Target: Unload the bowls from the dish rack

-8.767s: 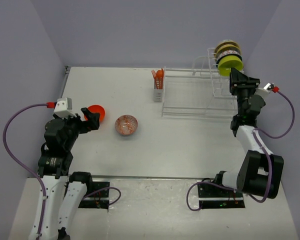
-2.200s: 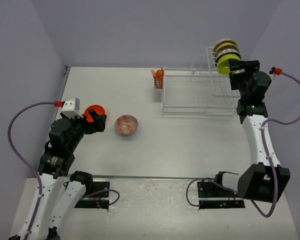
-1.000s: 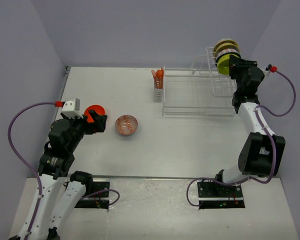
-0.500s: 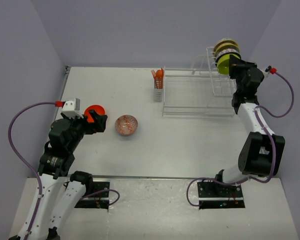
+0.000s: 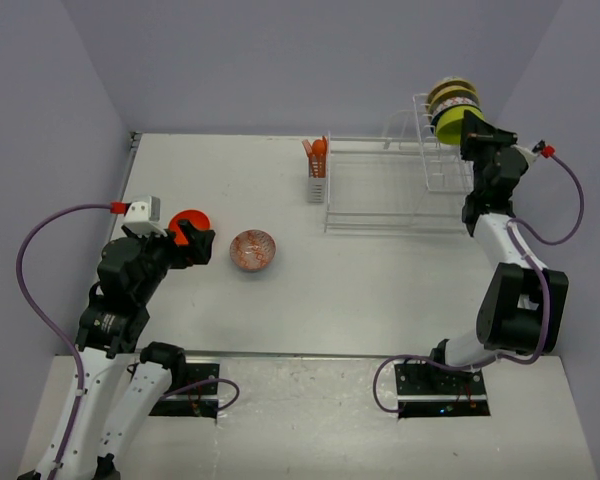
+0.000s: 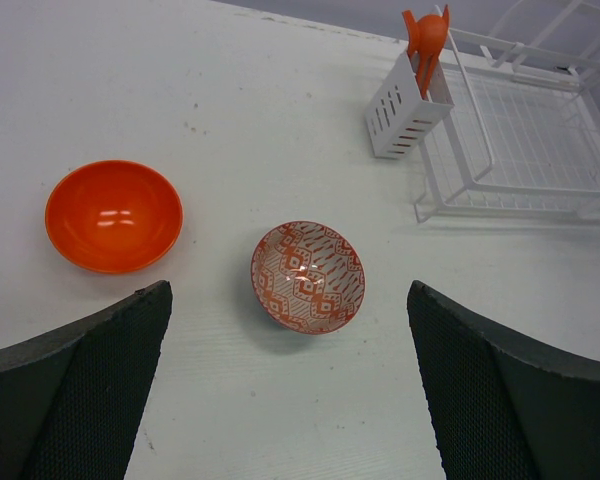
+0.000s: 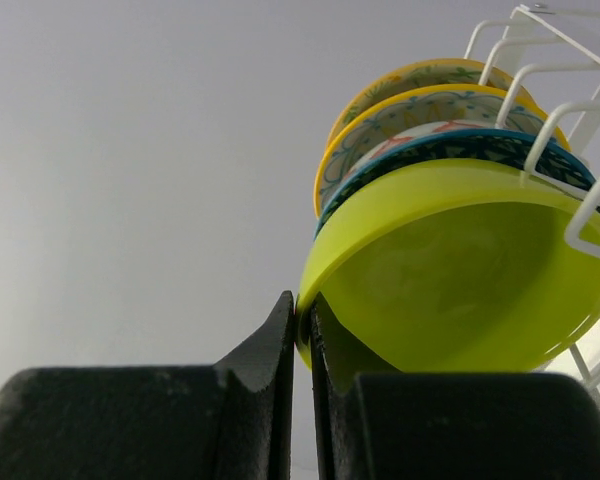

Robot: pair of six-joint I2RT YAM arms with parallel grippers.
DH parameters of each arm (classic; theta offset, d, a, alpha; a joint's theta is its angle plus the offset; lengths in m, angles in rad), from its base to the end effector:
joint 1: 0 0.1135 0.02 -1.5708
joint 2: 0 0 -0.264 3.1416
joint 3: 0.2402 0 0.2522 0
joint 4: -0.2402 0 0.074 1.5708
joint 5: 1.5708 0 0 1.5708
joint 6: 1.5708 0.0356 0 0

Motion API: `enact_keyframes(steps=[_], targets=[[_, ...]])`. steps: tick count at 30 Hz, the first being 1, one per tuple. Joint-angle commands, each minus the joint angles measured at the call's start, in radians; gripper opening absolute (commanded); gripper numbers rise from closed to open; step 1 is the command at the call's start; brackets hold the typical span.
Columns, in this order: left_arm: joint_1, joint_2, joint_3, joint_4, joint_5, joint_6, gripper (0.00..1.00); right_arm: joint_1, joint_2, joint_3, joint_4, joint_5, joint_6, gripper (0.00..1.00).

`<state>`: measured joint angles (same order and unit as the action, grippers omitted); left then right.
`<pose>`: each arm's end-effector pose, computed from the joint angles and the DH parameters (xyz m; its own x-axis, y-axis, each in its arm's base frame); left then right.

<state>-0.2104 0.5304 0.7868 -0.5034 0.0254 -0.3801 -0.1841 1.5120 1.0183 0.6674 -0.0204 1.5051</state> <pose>0.1174 -0.0260 0.3404 -0.3084 -0.3134 -0.8981 0.1275 0.9220 -0.3655 0.3507 -0.0646 0.3327 0.1741 0.9824 -0.0682 -0.1588 0.0963 0.9826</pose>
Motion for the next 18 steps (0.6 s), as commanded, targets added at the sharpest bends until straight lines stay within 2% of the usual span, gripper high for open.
enact_keyframes(steps=[1, 18], targets=[[-0.004, -0.003, -0.012, 0.023, 0.015, 0.017, 1.00, -0.026, -0.035, 0.002, 0.133, 0.011, 0.026, 0.00], [-0.004, -0.003, -0.012, 0.022, 0.011, 0.017, 1.00, -0.040, -0.105, -0.052, 0.239, -0.062, 0.083, 0.00]])
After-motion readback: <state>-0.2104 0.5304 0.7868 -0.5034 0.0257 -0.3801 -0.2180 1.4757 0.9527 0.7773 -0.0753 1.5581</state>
